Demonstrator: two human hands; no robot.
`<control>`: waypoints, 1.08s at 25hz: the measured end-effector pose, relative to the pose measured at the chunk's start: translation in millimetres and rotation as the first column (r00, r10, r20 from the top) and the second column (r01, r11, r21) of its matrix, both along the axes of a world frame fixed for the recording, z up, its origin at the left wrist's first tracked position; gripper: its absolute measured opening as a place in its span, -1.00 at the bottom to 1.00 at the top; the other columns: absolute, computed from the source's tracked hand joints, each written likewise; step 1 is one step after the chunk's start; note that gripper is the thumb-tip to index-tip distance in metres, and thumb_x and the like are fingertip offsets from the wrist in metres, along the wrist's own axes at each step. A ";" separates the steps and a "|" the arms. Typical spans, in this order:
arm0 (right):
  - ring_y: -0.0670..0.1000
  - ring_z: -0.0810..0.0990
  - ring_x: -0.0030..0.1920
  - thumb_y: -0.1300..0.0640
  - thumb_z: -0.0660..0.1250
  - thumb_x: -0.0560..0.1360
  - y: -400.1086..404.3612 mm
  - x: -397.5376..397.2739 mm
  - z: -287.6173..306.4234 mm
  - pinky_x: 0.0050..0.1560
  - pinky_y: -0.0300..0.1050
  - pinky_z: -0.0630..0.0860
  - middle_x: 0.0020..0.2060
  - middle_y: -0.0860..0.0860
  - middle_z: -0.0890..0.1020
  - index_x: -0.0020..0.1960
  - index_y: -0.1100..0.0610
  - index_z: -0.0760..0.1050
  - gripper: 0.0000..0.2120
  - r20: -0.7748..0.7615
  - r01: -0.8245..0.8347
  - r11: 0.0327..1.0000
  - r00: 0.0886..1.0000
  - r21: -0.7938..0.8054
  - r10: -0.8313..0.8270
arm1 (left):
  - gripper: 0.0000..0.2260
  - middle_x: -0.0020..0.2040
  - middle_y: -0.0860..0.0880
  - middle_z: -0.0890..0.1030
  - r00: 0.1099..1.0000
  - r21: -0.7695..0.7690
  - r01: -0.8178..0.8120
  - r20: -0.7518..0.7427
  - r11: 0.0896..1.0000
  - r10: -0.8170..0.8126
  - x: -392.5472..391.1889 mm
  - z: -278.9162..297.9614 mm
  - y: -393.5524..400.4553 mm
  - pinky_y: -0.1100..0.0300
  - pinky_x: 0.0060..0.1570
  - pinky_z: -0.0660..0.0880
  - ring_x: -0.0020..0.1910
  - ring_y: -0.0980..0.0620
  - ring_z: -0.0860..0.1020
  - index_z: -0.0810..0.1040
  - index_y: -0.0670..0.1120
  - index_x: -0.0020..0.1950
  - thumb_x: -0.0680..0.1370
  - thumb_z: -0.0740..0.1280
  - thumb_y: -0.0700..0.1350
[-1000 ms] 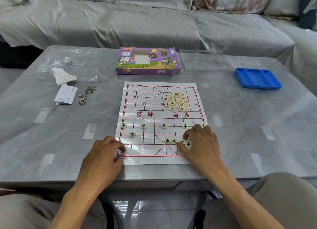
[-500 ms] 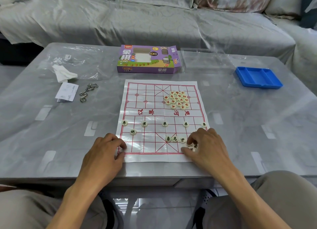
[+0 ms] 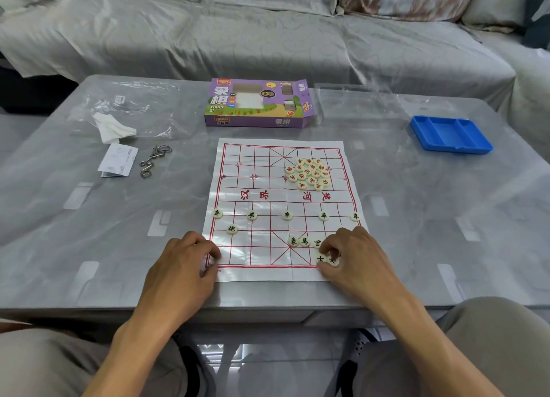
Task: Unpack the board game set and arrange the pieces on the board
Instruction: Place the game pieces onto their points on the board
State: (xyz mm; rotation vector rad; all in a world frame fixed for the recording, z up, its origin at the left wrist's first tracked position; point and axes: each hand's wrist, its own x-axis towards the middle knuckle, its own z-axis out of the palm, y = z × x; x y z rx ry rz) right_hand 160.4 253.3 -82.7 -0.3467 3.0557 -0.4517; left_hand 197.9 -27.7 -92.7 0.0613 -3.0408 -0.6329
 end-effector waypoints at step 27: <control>-0.10 0.43 0.00 -0.03 0.37 0.47 17.1 -2.2 12.4 -0.07 -0.18 0.45 -0.13 -0.16 0.56 0.10 -0.12 0.51 -0.80 0.124 -0.004 0.999 0.992 0.037 -0.001 | -0.87 0.14 0.15 0.47 1.000 0.002 0.001 0.009 1.000 -0.001 0.4 1.2 -0.3 0.26 -0.11 0.38 0.10 0.12 0.40 0.57 0.08 0.08 0.55 0.33 -0.02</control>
